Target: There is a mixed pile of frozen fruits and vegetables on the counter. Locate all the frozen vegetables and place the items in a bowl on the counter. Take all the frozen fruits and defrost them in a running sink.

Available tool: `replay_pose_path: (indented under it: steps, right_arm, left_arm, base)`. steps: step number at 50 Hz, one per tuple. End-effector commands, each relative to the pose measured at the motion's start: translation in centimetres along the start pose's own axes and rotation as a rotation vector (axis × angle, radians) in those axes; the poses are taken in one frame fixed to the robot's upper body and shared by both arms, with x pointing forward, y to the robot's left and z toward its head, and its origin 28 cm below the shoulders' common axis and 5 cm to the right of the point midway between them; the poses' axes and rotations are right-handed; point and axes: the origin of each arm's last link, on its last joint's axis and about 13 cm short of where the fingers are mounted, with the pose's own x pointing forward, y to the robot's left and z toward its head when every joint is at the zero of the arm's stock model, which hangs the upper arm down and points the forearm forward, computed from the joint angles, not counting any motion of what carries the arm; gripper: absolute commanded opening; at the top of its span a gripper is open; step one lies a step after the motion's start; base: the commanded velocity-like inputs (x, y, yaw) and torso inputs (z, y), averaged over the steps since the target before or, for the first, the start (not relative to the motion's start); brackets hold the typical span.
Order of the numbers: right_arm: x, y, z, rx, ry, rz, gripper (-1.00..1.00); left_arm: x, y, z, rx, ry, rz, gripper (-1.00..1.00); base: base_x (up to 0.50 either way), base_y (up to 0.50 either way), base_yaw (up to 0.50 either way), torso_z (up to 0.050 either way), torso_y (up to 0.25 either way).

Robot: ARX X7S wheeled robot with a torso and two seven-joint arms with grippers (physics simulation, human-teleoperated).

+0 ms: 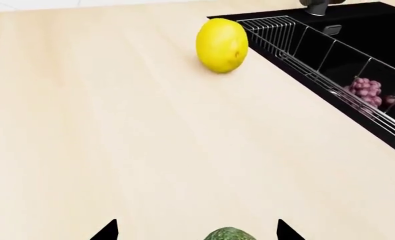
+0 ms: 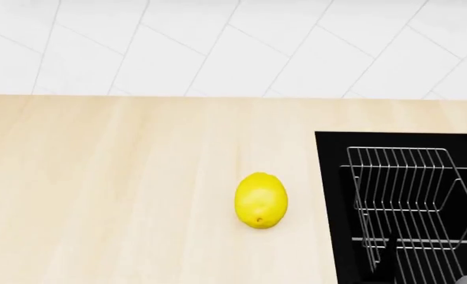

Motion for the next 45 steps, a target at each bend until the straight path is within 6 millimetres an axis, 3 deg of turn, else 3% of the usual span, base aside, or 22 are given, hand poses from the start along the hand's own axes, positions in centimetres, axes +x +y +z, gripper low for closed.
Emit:
replay_pose_path:
  steps: [1, 7, 8, 22, 28, 33, 39, 41, 45]
  right_arm:
    - [0.4, -0.4, 0.2, 0.016, -0.022, -0.009, 1.00]
    - [0.3, -0.4, 0.2, 0.017, -0.024, -0.012, 1.00]
    - [0.3, -0.4, 0.2, 0.017, -0.024, -0.012, 1.00]
    - [0.4, -0.3, 0.2, 0.022, -0.022, -0.010, 1.00]
    - [0.6, 0.0, 0.1, 0.043, -0.017, 0.002, 1.00]
    - [0.5, 0.5, 0.4, 0.035, -0.035, 0.034, 1.00]
    - [3.0, 1.0, 2.1, 0.030, -0.056, 0.085, 1.00]
    - [3.8, 1.3, 2.6, -0.021, -0.069, 0.119, 1.00]
    - [5.7, 1.8, 4.2, 0.075, -0.040, 0.185, 1.00]
  left_arm:
    - [1.5, -0.1, -1.4, -0.006, 0.069, -0.025, 1.00]
    - [1.2, -0.3, -1.7, -0.010, 0.083, -0.041, 1.00]
    - [1.3, -0.3, -1.6, -0.014, 0.081, -0.040, -1.00]
    - [0.2, -0.6, -0.5, 0.006, 0.014, -0.016, -1.00]
    - [-0.7, -0.4, 0.8, 0.095, -0.093, 0.018, -1.00]
    - [-1.6, 0.1, 3.0, 0.074, -0.174, 0.058, -1.00]
    - [-2.9, 0.8, 6.0, 0.097, -0.244, 0.107, -1.00]
    - [-2.9, 1.2, 6.5, 0.092, -0.257, 0.127, -1.00]
    - [-2.6, 1.4, 7.0, 0.084, -0.267, 0.142, -1.00]
  base:
    - [0.00, 0.00, 0.00, 0.000, 0.000]
    - [0.00, 0.00, 0.00, 0.000, 0.000]
    - [0.00, 0.00, 0.00, 0.000, 0.000]
    - [0.00, 0.00, 0.00, 0.000, 0.000]
    - [0.00, 0.00, 0.00, 0.000, 0.000]
    - [0.00, 0.00, 0.00, 0.000, 0.000]
    - [0.00, 0.00, 0.00, 0.000, 0.000]
    - [0.00, 0.00, 0.00, 0.000, 0.000]
    - [0.00, 0.00, 0.00, 0.000, 0.000]
